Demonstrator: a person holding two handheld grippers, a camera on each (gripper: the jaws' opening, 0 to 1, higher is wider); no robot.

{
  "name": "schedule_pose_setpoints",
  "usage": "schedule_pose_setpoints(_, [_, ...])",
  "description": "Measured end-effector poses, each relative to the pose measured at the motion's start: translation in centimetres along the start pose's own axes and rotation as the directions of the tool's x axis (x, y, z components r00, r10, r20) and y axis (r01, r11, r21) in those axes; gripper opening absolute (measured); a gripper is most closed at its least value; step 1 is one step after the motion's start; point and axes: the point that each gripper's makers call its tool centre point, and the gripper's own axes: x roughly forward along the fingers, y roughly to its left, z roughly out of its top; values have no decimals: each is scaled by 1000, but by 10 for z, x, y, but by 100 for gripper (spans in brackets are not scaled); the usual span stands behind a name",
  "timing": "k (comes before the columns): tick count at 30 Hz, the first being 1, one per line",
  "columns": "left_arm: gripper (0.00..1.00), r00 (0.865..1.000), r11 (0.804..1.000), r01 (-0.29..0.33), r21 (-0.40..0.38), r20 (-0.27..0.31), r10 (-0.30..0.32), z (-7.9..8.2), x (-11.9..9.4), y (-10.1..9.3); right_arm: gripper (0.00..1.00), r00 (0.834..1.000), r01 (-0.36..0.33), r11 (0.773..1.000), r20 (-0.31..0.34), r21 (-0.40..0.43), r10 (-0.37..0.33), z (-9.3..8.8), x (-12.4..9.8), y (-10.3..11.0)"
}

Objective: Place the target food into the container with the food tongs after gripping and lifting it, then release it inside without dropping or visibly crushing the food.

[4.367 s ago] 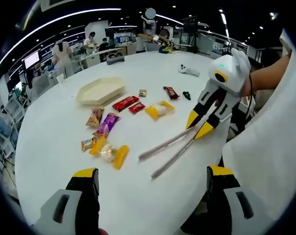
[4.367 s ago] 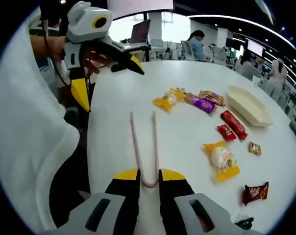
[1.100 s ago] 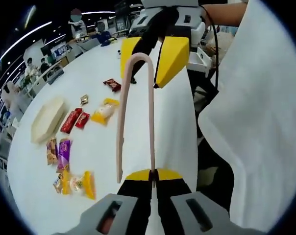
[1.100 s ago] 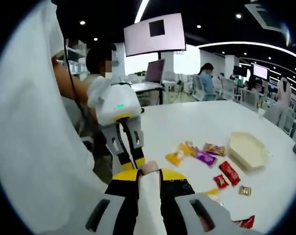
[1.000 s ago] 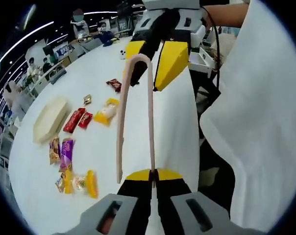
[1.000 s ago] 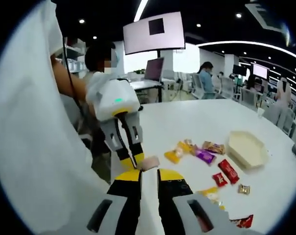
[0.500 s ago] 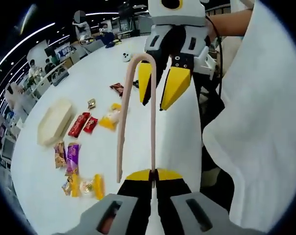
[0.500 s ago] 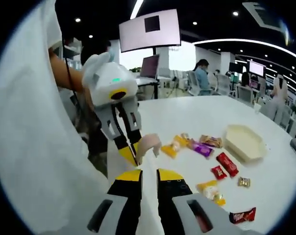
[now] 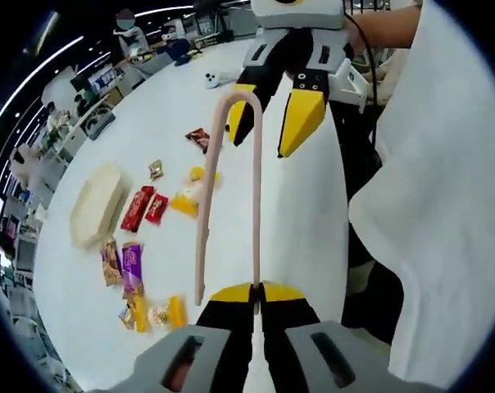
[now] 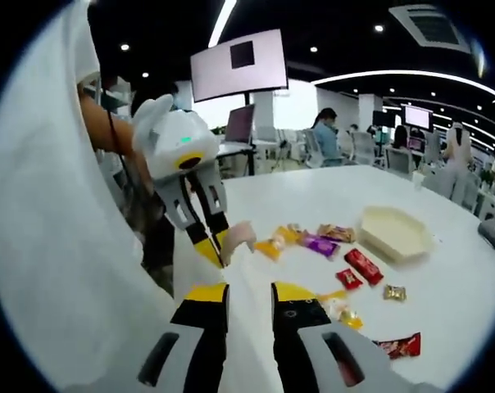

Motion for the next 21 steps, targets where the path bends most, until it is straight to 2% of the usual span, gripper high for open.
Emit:
schedule_pose_setpoints(5, [0, 999, 1000, -17, -10, -48, 17, 9, 4, 0, 28, 1000, 13, 1000, 17, -5, -13, 0, -9, -6])
schedule_pose_setpoints(6, [0, 997, 1000, -7, -18, -76, 6, 9, 6, -3, 30, 1000, 20, 1000, 21, -5, -20, 0, -10, -7])
schedule_pose_setpoints(10, [0, 992, 1000, 0, -11, -126, -1, 10, 13, -7, 34, 998, 53, 998, 33, -20, -52, 1, -19, -17])
schedule_pose_setpoints(15, [0, 984, 1000, -23, -14, -177, 21, 18, 19, -8, 46, 997, 77, 991, 17, -105, -76, -2, -32, -30])
schedule_pose_setpoints(18, [0, 968, 999, -31, 31, -249, 38, 16, 17, -9, 46, 997, 71, 982, -6, -177, -73, -3, -33, -33])
schedule_pose_setpoints(21, [0, 958, 999, -27, 46, -284, 39, 14, 19, -12, 46, 999, 39, 978, -23, -207, -45, 1, -30, -28])
